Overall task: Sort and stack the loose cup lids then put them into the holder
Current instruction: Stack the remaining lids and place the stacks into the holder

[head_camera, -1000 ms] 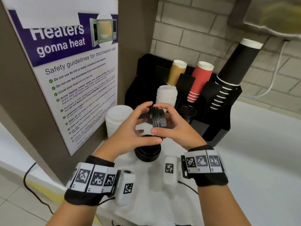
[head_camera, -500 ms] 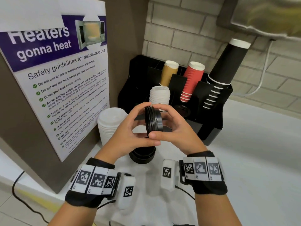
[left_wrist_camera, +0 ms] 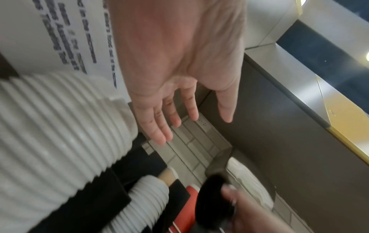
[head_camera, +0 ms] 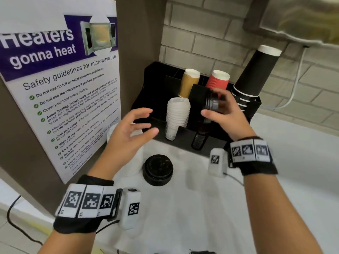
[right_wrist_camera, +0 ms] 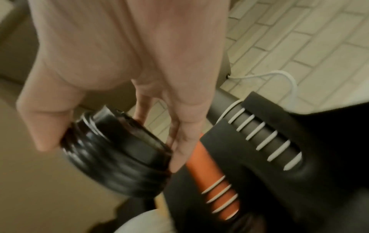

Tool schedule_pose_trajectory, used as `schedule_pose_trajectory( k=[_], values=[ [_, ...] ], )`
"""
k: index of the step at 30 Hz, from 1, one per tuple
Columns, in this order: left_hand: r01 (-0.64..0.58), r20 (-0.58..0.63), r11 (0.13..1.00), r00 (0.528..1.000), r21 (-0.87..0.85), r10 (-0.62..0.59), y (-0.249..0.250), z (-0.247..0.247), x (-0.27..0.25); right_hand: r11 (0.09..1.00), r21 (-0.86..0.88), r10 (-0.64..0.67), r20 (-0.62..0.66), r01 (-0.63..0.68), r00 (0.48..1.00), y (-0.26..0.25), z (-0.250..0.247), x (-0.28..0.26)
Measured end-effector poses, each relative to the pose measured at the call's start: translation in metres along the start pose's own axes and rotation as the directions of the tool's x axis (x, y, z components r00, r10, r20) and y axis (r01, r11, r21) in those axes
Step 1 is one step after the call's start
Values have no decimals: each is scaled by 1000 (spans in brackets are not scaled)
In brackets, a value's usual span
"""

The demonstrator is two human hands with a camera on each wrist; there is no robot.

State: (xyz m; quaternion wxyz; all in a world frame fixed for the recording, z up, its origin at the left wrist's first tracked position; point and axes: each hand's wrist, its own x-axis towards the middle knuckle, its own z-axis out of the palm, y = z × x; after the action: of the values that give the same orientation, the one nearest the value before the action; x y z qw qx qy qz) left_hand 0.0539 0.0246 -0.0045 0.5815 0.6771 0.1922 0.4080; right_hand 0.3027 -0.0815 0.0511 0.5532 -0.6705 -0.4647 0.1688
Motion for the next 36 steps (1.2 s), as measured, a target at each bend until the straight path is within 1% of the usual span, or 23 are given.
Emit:
schedule_pose_trajectory(
  k=[2,3,5,6,8,10,12,15,19,23,25,27,28,29,30,31,32,33,34,35,36],
  values=[
    [-7,-46,1000,999,28,8,3,-7,1,980,-192,63,62,-50,996,12,-16,24],
    [-7,-62,999,998,42,10,4,-10,1,946,-319,103,110,-63,988,19,-21,35],
    [-6,-82,999,997,52,10,4,-14,0,811,-582,203,194,-54,960,34,-24,51],
    [-2,-86,999,996,50,6,5,-15,0,739,-673,246,217,-37,945,40,-23,56],
    [11,-87,998,996,54,-6,4,-16,-2,642,-767,286,245,5,926,50,-18,63],
    [24,-87,997,996,70,-18,4,-15,-2,593,-804,304,270,41,913,54,-12,67],
    [36,-88,996,996,82,-28,5,-15,-3,564,-823,326,296,67,898,56,-9,69],
    [43,-94,996,995,84,-35,7,-14,-4,550,-831,355,316,76,880,57,-7,69],
    [45,-96,995,995,86,-37,9,-13,-4,518,-852,368,297,71,881,61,-5,61],
    [52,-98,994,994,94,-43,10,-11,-4,485,-872,342,260,67,903,66,2,51],
    [52,-96,994,994,96,-43,9,-11,-4,462,-884,347,255,72,903,67,6,47],
    [54,-95,994,995,97,-45,9,-11,-4,409,-910,370,236,70,899,65,8,43],
    [54,-95,994,994,96,-45,8,-11,-4,368,-926,353,220,81,910,62,9,40],
    [54,-97,994,994,95,-45,8,-12,-4,330,-939,301,204,99,932,58,11,37],
    [55,-100,994,994,94,-46,8,-13,-5,317,-940,212,198,124,957,52,15,31],
    [57,-102,994,994,93,-47,8,-13,-5,342,-926,105,208,161,972,47,22,24],
    [59,-103,994,993,92,-50,7,-14,-5,398,-892,8,236,213,972,41,31,16],
    [62,-103,994,993,92,-52,7,-14,-6,466,-842,-39,288,272,957,37,43,8],
    [63,-103,994,993,93,-54,8,-14,-6,538,-780,-22,366,320,930,33,55,0],
    [63,-104,994,993,94,-53,8,-14,-6,601,-723,46,457,341,888,32,68,-9],
    [61,-105,994,993,94,-51,9,-14,-6,643,-689,145,540,336,829,32,81,-17]
  ],
)
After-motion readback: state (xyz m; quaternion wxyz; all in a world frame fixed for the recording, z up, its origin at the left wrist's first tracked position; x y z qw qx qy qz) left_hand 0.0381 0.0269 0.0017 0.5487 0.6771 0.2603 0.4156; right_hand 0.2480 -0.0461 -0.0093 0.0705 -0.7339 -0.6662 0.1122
